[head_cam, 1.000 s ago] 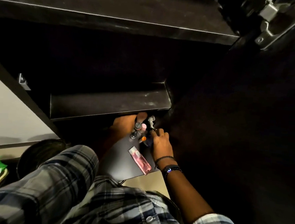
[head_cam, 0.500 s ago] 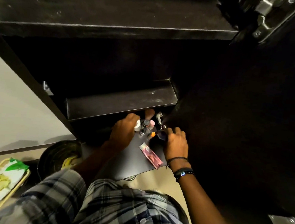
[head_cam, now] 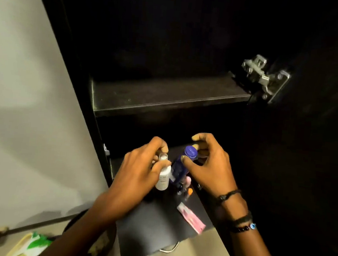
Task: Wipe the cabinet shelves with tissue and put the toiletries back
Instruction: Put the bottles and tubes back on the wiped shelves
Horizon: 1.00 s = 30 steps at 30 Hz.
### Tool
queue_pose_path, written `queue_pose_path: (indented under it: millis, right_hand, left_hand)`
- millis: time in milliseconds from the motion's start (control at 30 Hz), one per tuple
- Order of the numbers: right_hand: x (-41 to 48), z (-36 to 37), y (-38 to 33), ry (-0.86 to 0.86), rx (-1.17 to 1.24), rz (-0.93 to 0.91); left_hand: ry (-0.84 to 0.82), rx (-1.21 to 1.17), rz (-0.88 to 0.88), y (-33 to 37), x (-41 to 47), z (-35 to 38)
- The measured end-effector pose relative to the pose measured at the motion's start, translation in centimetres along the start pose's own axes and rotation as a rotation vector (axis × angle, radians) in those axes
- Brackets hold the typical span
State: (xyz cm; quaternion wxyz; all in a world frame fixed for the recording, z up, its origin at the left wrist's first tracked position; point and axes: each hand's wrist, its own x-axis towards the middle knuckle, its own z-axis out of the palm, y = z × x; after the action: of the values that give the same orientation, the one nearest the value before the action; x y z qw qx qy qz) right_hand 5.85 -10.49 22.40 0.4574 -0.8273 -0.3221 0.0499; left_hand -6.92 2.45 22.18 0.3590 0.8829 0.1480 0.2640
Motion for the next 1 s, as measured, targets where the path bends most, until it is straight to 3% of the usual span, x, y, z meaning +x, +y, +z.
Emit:
queue_pose_path:
  millis: [300, 600, 1000]
  right_hand:
    - [3.1, -7.4, -13.9, 0.115, 0.16, -0.325]
    - [6.9, -13.4, -24.3, 0.182, 0.235, -0.548]
    - [12.0, -18.8, -34.6, 0.31, 0.393, -0.78]
  left_hand:
    - [0.283, -0.13, 0.293, 9.9, 5.1, -11.4]
    - [0.43, -0.054, 0.546, 18.8, 10.7, -20.8]
    - [0.655, 0.079, 0.632, 27.0, 17.5, -29.6]
